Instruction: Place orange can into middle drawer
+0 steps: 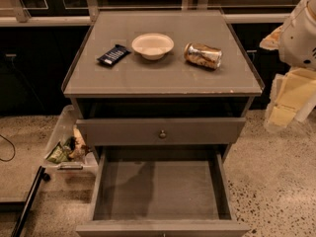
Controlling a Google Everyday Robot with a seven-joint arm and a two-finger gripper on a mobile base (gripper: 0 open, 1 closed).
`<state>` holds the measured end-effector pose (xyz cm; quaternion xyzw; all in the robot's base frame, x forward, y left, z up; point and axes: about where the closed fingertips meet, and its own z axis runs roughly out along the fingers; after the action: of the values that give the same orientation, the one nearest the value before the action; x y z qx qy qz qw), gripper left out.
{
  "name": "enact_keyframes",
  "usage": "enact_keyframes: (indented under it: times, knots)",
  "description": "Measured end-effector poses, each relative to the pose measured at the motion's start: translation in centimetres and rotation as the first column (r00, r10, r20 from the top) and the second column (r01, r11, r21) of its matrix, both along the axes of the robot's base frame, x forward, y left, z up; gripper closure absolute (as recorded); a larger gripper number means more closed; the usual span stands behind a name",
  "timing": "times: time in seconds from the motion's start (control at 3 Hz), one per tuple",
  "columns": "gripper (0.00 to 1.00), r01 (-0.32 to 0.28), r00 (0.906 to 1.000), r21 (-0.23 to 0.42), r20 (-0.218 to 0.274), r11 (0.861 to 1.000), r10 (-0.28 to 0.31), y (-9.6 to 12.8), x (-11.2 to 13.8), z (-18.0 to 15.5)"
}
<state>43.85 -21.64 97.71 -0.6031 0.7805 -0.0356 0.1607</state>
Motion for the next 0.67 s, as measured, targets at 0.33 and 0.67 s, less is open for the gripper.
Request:
enact_keyframes:
  times: [0.33,0.67]
  knots:
    - [0.00,0.006,0.9998,0.006,0.020,1.000,-0.006,0.1,0.9,0.1]
    - [0.00,-0.027,0.9967,0.010,0.077,1.000,0.026,0.9,4.6,-0.2]
